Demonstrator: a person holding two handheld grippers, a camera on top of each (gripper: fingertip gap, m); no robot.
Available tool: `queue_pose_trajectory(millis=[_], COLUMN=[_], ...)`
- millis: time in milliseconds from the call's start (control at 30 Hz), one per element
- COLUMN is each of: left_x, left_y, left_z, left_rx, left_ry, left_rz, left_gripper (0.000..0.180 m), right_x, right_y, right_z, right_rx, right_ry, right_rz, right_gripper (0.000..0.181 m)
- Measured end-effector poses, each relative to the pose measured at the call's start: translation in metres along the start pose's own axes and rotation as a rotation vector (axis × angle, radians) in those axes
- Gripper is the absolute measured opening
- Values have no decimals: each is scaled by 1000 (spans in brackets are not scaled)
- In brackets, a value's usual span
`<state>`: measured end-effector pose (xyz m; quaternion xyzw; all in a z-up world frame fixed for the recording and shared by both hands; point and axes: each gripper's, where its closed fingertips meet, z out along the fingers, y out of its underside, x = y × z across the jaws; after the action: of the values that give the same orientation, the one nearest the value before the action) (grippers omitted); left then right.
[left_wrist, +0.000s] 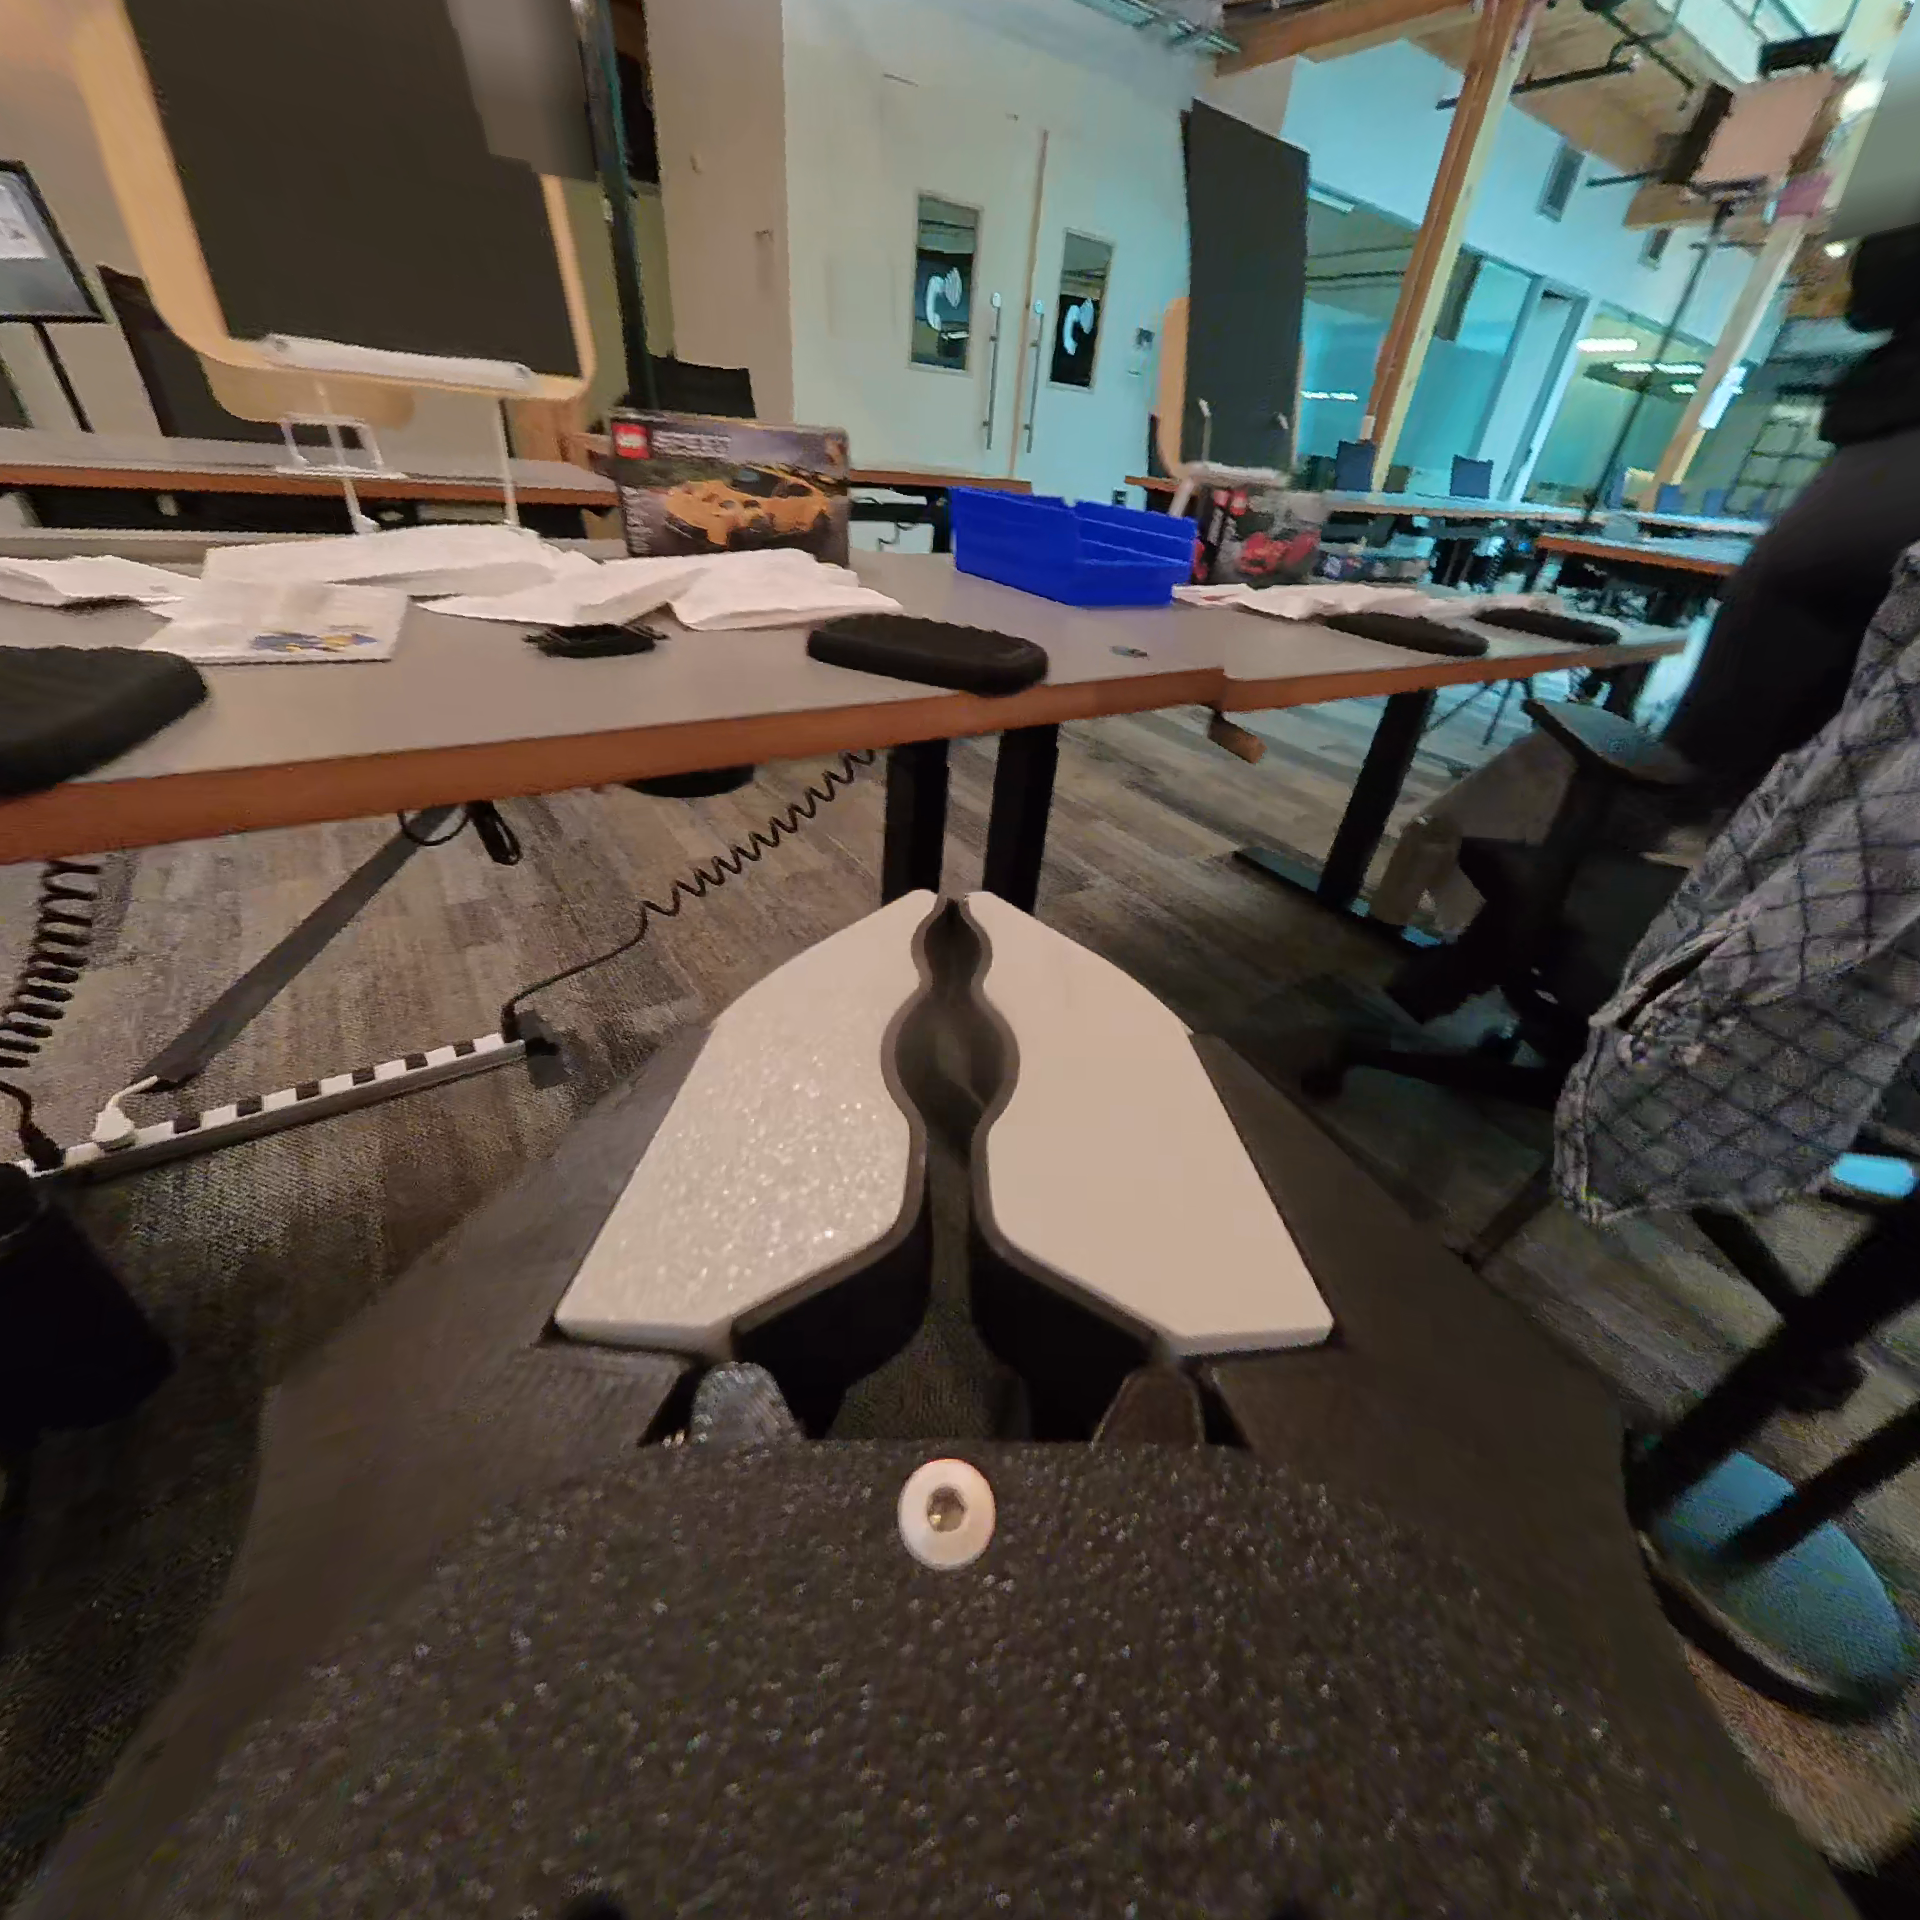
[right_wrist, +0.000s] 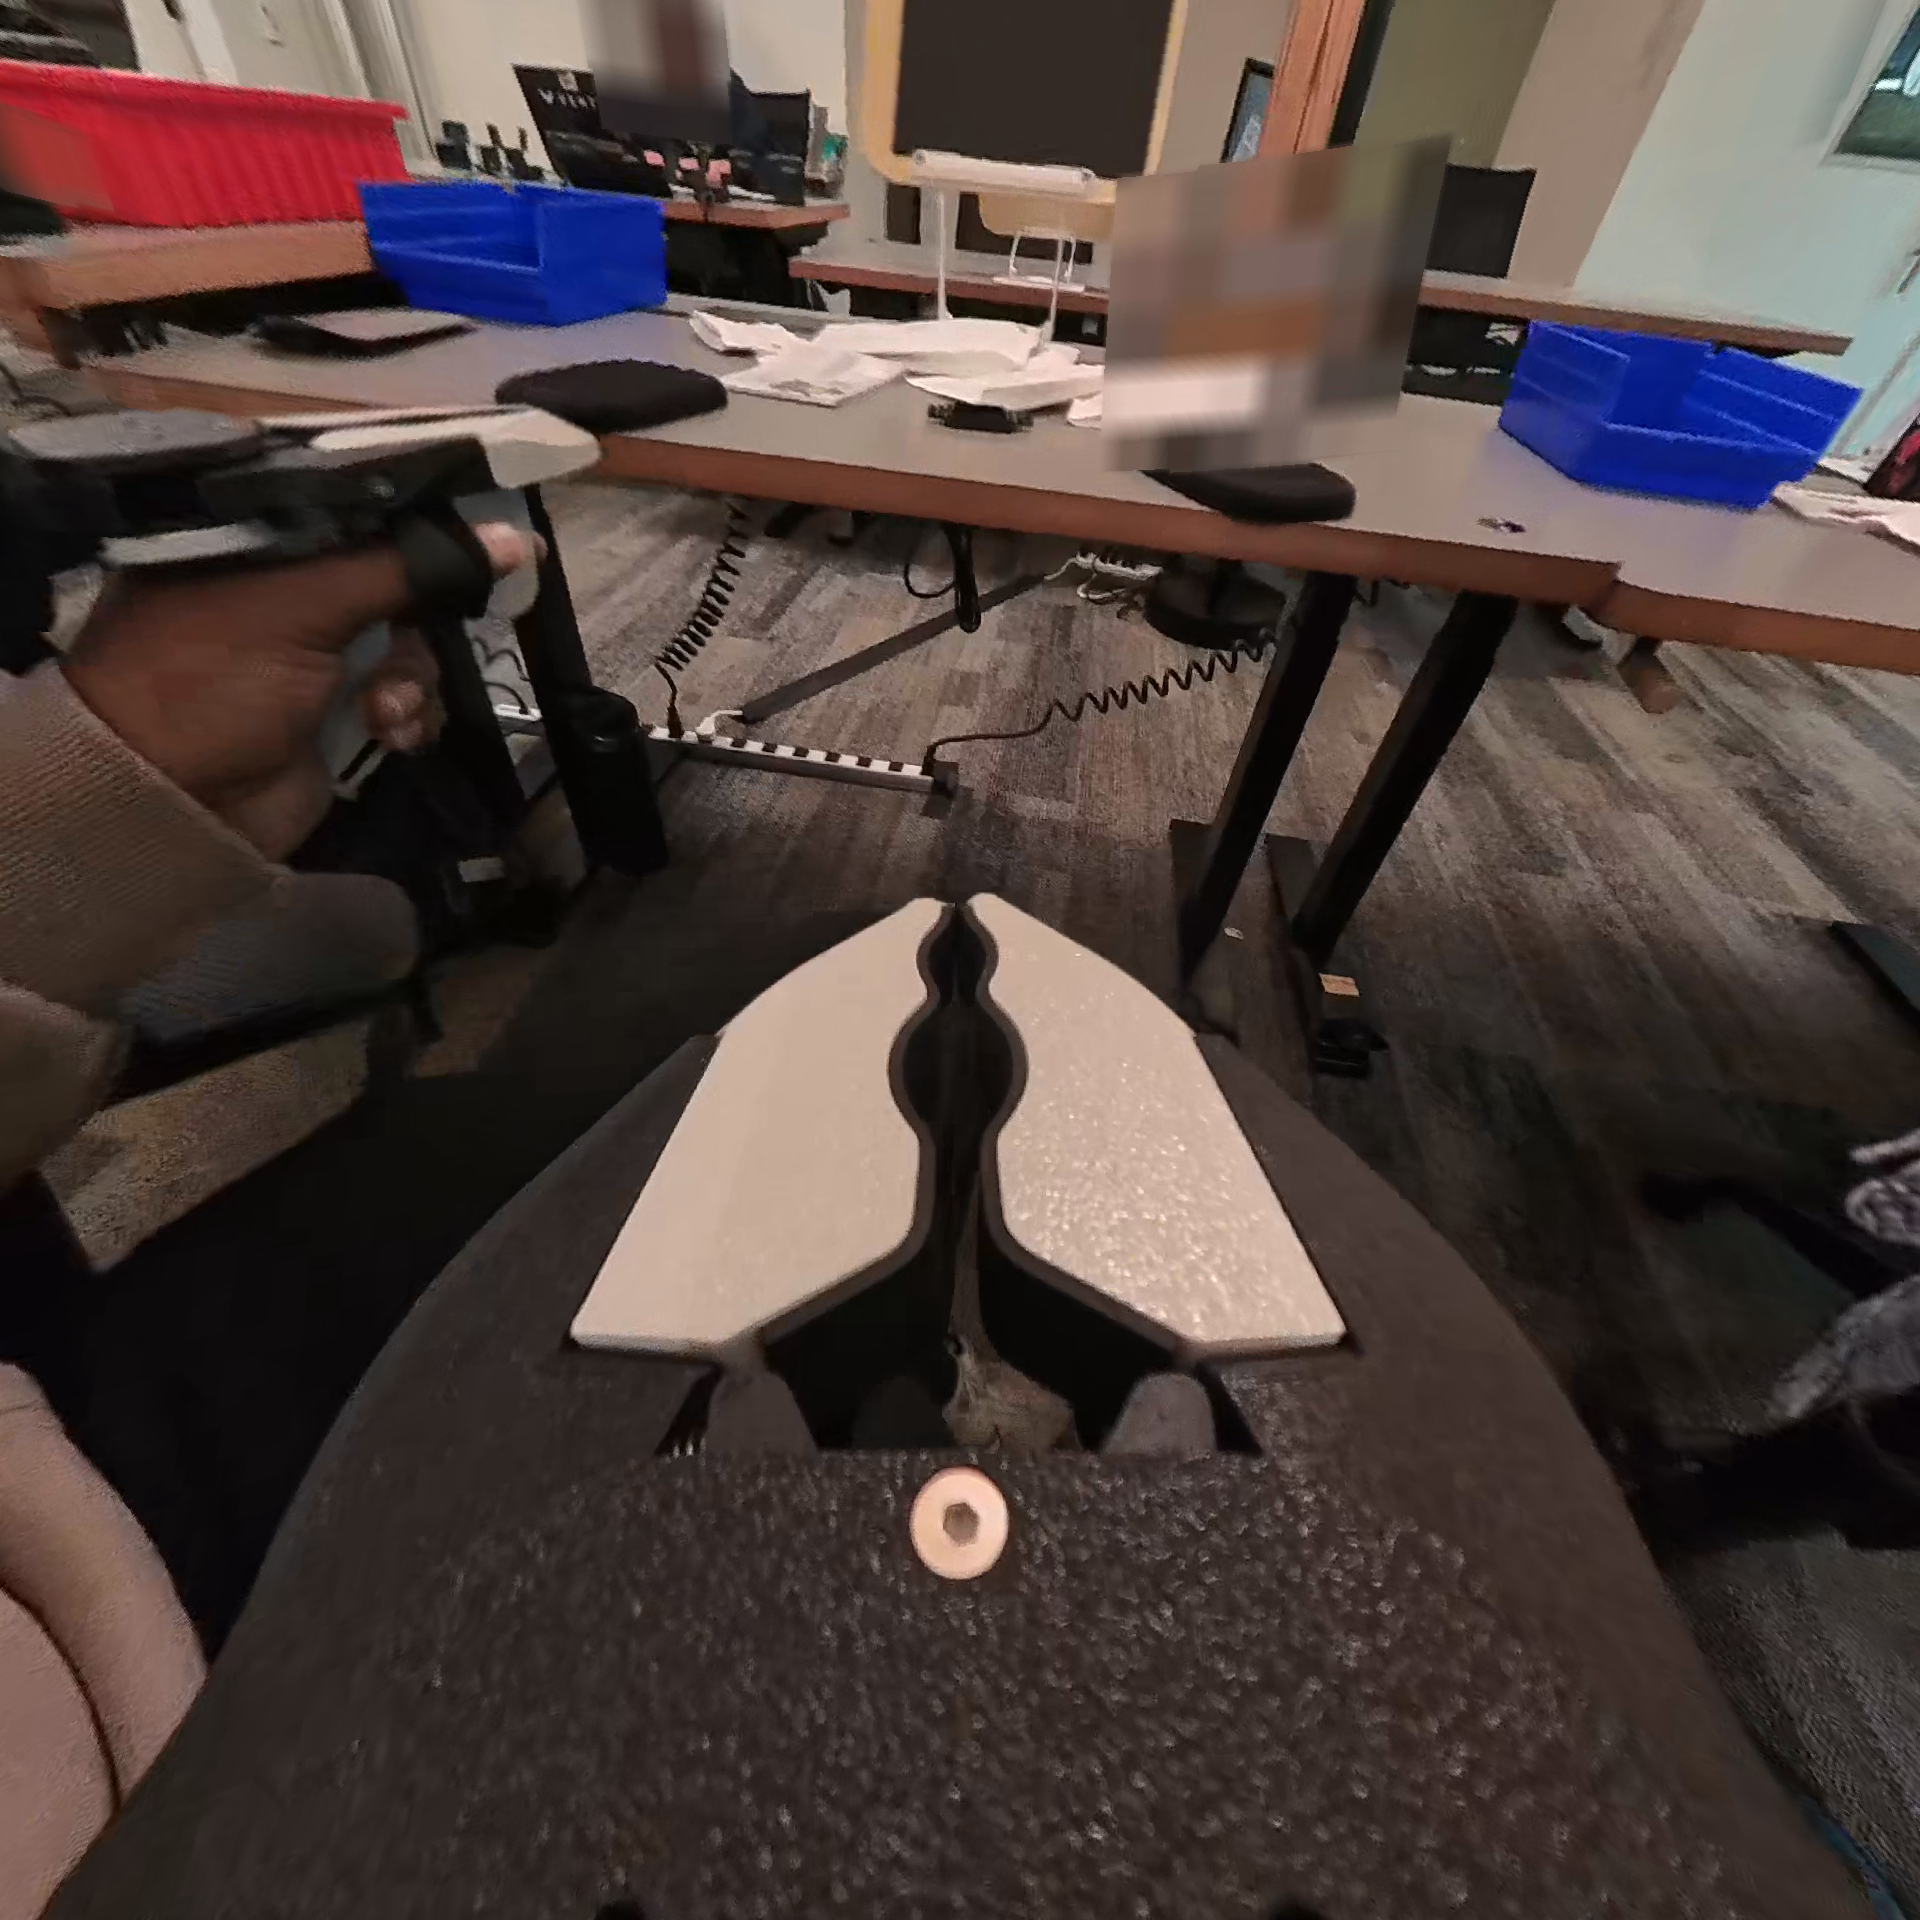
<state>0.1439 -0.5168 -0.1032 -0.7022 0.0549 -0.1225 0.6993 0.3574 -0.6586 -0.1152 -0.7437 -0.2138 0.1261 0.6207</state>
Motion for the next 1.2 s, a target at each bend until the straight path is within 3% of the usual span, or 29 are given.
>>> queue_pose_trajectory(millis=[167,300,533,633,733,933,1200], left_x=[-18,54,321,437,534,699,866], left_y=[-17,-4,87,117,103,-13,-150], left_z=[25,48,11,-38,-80,-76,-92], left_rx=[36,2,-90,-219,-278,-189,-144], left_ry=[-3,187,940,1341,1579,1612,1712], left_rz=[11,96,316,165,75,99,272], left_gripper=[0,0,0,0,0,0,0], right_x=[3,57,215,292,356,406,409], right_y=[-6,27,99,123,112,54,-58], right_z=[7,-18,-128,-183,-244,-385,-601], right_rx=[5,-54,-177,-181,-103,-52,-18], right_ry=[35,105,418,607,824,1147,1380], right_rz=[-82,-45,51,104,164,359,399], right_gripper=[0,0,0,0,0,0,0])
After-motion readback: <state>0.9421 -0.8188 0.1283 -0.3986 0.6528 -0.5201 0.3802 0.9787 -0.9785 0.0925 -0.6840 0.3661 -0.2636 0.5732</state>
